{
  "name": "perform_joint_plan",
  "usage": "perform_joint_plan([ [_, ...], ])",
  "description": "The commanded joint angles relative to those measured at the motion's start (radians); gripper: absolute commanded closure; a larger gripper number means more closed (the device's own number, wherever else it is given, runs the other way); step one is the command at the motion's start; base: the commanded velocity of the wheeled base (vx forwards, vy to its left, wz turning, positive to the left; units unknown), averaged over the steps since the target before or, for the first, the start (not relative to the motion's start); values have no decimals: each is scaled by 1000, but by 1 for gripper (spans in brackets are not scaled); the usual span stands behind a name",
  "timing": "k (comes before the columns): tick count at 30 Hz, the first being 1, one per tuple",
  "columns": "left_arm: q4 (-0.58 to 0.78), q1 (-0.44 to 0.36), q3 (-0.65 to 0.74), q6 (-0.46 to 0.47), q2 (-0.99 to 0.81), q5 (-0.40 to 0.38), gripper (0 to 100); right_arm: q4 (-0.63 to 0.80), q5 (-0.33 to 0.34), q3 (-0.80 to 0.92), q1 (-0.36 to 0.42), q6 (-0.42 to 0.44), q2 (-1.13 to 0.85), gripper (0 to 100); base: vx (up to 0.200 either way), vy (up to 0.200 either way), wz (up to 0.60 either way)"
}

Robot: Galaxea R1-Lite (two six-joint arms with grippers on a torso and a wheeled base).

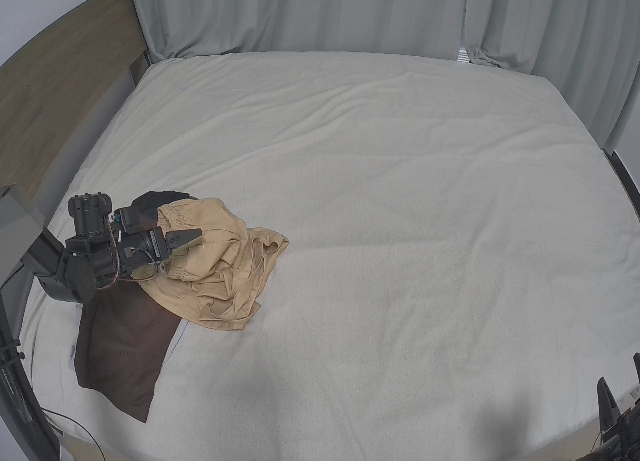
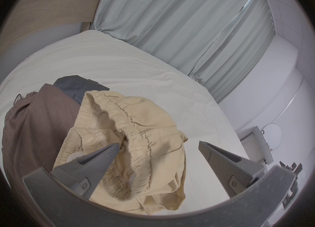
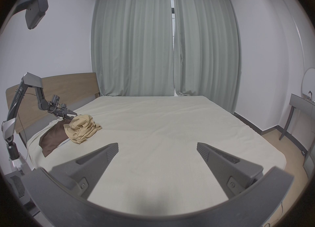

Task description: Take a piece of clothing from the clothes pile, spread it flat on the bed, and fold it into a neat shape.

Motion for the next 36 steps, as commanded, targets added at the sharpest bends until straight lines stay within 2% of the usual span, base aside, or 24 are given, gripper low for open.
perform_joint_plan([
  [1, -3, -6, -4, -1, 22, 1, 0, 0, 0, 16, 0, 0, -10, 0, 0, 0, 0],
  [11, -14, -40, -36, -2, 72, -1, 0, 0, 0, 16, 0, 0, -12, 0, 0, 0, 0],
  [23, -15, -43, -68, -5, 103, -2, 0, 0, 0, 16, 0, 0, -10, 0, 0, 0, 0],
  [24, -15, -42, -70, -5, 108, -2, 100, 0, 0, 16, 0, 0, -12, 0, 0, 0, 0],
  [36, -17, -43, -61, -14, 92, -13, 100, 0, 0, 16, 0, 0, -10, 0, 0, 0, 0],
])
